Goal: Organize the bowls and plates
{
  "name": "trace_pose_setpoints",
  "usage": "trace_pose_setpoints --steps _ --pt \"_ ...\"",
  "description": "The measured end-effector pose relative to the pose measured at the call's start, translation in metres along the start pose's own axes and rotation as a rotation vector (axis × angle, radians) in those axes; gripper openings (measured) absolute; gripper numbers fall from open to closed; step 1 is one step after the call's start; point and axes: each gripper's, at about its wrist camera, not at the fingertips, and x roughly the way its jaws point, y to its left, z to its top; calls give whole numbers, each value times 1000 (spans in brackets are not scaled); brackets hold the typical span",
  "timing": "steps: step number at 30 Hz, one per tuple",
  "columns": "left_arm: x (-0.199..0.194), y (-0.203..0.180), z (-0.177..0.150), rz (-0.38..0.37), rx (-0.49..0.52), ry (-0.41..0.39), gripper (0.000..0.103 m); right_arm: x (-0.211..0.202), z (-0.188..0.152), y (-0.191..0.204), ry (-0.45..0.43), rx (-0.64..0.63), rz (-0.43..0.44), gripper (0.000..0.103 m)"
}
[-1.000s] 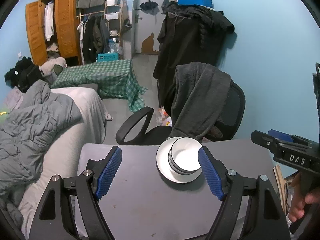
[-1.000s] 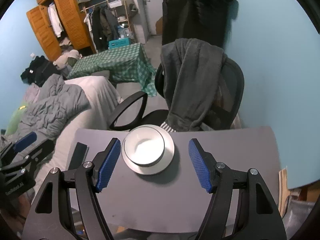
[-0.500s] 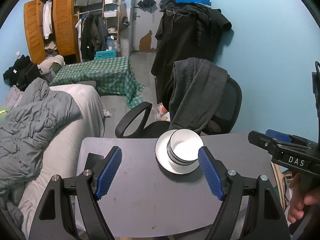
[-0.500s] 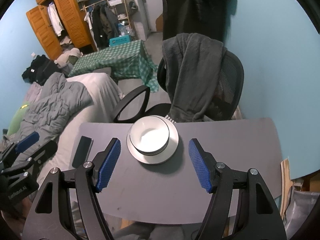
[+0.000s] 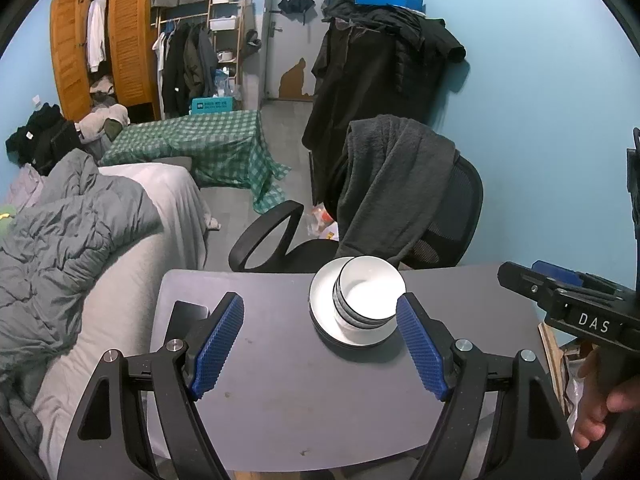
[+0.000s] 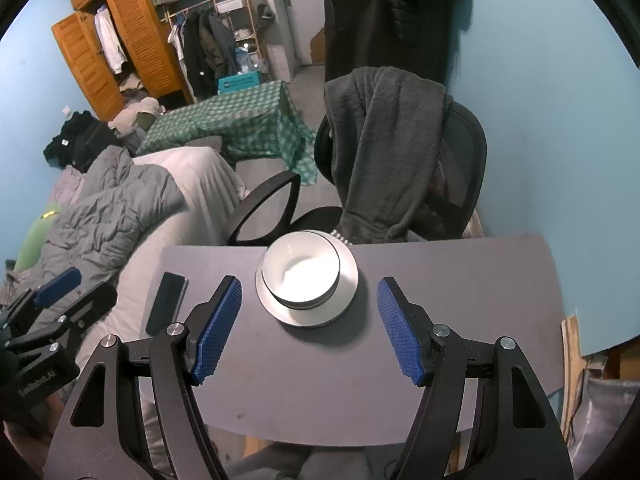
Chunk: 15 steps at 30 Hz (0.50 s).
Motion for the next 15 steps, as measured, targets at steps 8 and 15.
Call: trace_pose_setpoints --steps 8,15 --pt "0 1 3 3 5 1 80 1 1 -1 3 1 1 69" --pt "0 6 6 3 -5 2 80 1 1 0 4 2 0 69"
